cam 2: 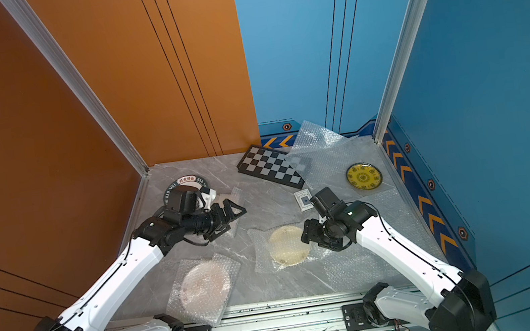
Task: Unpack dinner plates from bubble wrap
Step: Unwrap the bubble wrap at the center of the board.
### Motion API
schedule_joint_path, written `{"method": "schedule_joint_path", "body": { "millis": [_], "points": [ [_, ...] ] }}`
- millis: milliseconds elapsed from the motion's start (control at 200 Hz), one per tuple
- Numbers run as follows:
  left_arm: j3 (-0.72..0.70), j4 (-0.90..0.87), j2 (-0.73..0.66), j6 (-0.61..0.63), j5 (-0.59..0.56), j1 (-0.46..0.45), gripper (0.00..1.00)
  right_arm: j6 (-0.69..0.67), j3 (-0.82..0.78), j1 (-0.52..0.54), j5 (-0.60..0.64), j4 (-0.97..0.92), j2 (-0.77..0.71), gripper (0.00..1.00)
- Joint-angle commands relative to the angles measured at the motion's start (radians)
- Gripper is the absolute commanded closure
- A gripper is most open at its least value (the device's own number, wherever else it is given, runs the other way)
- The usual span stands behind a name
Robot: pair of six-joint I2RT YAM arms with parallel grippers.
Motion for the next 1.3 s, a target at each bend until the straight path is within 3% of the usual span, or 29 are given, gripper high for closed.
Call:
{"method": "schedule_joint_path", "body": {
  "millis": [0, 305, 431, 511, 601, 846, 1297],
  "points": [
    [-0.015, 0.005, -0.023, 0.001, -0.003, 0.003, 0.02, -0.042, -0.011, -0.007, -0.008, 0.052, 0.06, 0.26],
    [-0.089, 0.004, -0.071, -0.005, 0.027, 0.061, 0.02, -0.056, 0.009, -0.026, -0.003, 0.131, 0.185, 0.36],
    [-0.094, 0.004, -0.082, -0.005, 0.039, 0.079, 0.02, -0.065, 0.011, -0.046, -0.012, 0.144, 0.224, 0.56],
    [-0.094, 0.004, -0.09, -0.005, 0.052, 0.098, 0.02, -0.059, 0.02, -0.059, -0.02, 0.15, 0.224, 0.77],
    [-0.092, 0.005, -0.096, -0.002, 0.067, 0.116, 0.02, -0.044, 0.046, -0.068, -0.021, 0.152, 0.209, 0.9],
    [-0.089, 0.005, -0.102, 0.013, 0.089, 0.127, 0.02, 0.004, 0.128, -0.088, -0.046, 0.194, 0.252, 0.92],
    [-0.08, -0.064, -0.137, 0.022, 0.093, 0.158, 0.02, 0.085, 0.349, -0.161, -0.078, 0.36, 0.542, 0.94]
  ]
}}
